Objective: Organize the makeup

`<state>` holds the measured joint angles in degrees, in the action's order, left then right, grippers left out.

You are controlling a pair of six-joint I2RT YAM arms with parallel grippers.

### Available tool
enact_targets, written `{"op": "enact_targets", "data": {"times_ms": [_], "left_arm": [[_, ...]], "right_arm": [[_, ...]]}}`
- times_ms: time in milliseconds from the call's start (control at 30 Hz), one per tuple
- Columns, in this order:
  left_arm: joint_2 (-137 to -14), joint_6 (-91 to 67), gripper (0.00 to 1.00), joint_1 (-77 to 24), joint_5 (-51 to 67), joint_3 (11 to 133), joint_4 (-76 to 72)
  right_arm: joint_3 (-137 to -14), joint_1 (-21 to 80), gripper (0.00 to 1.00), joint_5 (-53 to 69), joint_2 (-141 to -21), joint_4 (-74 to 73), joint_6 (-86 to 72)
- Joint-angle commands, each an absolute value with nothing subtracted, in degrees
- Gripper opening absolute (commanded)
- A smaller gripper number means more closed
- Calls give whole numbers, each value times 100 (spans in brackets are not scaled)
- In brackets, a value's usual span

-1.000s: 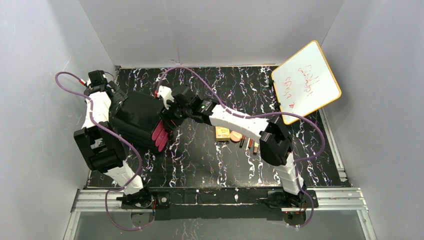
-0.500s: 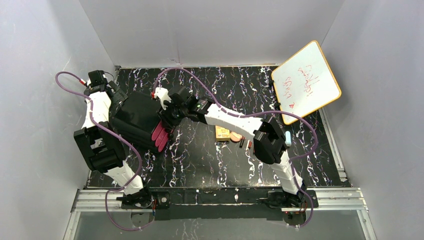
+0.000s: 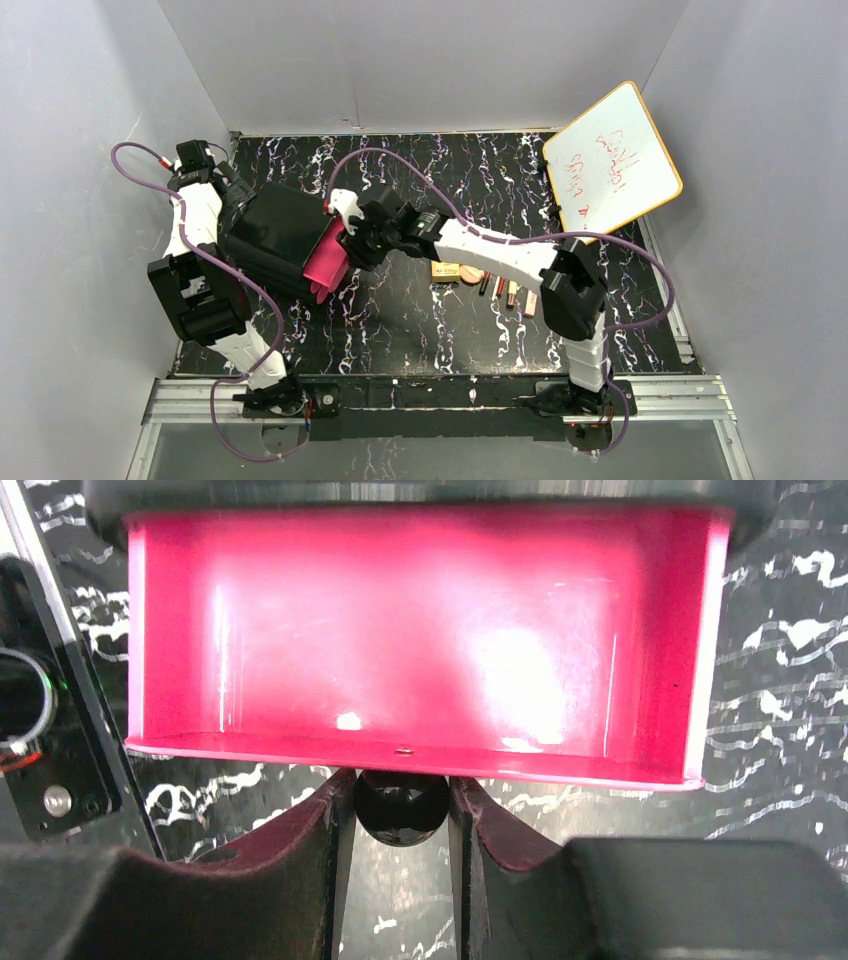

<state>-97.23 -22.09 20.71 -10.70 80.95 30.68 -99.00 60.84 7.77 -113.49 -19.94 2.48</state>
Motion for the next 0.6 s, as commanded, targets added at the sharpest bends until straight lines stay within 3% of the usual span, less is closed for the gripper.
{"op": "enact_targets", "data": {"times_ms": [0, 167, 200, 300, 467, 567], "left_arm": [[-9676, -2109, 98, 2039, -936, 8207, 3374], [-9694, -2117, 98, 2035, -901, 8201, 3350], [-9694, -2118, 98, 2039, -891, 8192, 3355], [-9681, -2111, 99, 2039, -871, 8179, 3355], [-9668, -2093, 98, 2039, -858, 8178, 3348], [-9685, -2092, 98, 2039, -823, 8177, 3341]], "right_arm": [[-9121, 6117, 29, 532, -10674, -1982, 319], [-8646, 6109, 32, 490, -10360, -1910, 230], [-8647, 6108, 37, 496, -10361, -1924, 221], [-8701, 6113, 70, 422, -10342, -1980, 213], [-8970, 6098, 97, -337, -9895, -2170, 47], [-9064, 6091, 98, -1420, -9510, -2312, -62]]}}
